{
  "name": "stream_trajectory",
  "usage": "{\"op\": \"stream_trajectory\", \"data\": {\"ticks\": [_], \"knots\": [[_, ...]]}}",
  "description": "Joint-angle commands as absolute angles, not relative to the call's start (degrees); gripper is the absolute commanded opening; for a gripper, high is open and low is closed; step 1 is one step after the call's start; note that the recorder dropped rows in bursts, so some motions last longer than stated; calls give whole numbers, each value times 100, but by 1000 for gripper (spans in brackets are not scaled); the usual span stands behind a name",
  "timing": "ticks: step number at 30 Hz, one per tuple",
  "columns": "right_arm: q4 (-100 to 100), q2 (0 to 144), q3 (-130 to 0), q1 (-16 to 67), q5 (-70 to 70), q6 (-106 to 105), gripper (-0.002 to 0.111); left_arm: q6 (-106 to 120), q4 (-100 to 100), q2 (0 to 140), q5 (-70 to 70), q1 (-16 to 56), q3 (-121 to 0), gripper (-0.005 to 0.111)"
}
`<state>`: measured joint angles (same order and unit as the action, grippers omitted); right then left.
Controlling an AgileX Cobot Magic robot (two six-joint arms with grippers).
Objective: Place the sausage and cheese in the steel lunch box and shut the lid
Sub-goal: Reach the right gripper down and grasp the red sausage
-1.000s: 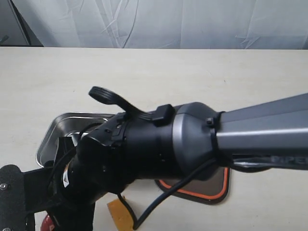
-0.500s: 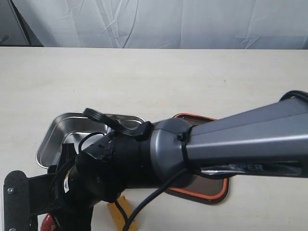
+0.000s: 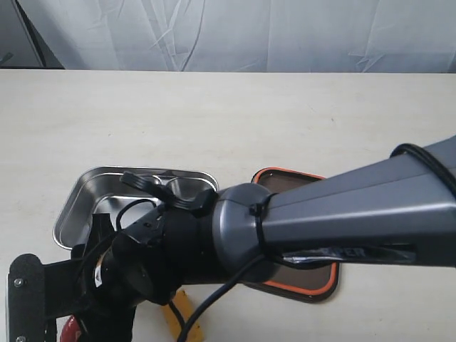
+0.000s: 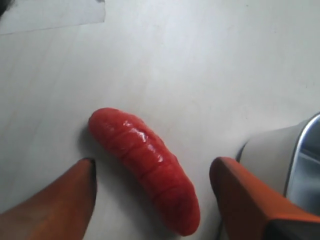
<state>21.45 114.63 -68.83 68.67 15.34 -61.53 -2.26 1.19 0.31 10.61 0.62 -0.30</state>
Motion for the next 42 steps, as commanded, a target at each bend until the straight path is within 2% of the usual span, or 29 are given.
{"op": "stream_trajectory", "data": {"ticks": [1,27,30,35,36,38,42], "knots": [[2156,11468,-6898,6868,1433,-6174,65,-238,112,0,1038,60,0,0],[2118,12128,-7285,6868,1806,-6174,64,-238,112,0,1038,60,0,0],[2118,12128,-7299,6868,2010,-6174,52,-238,112,0,1038,60,0,0],[2118,12103,-7343,6868,2266,-6174,21,-238,112,0,1038,60,0,0],[2118,12053,-7343,6868,2277,-6174,9,-238,112,0,1038,60,0,0],[2108,11939,-7343,6868,2382,-6174,-1,-238,112,0,1038,60,0,0],[2108,11591,-7343,6868,2845,-6050,-1,-238,112,0,1038,60,0,0]]}}
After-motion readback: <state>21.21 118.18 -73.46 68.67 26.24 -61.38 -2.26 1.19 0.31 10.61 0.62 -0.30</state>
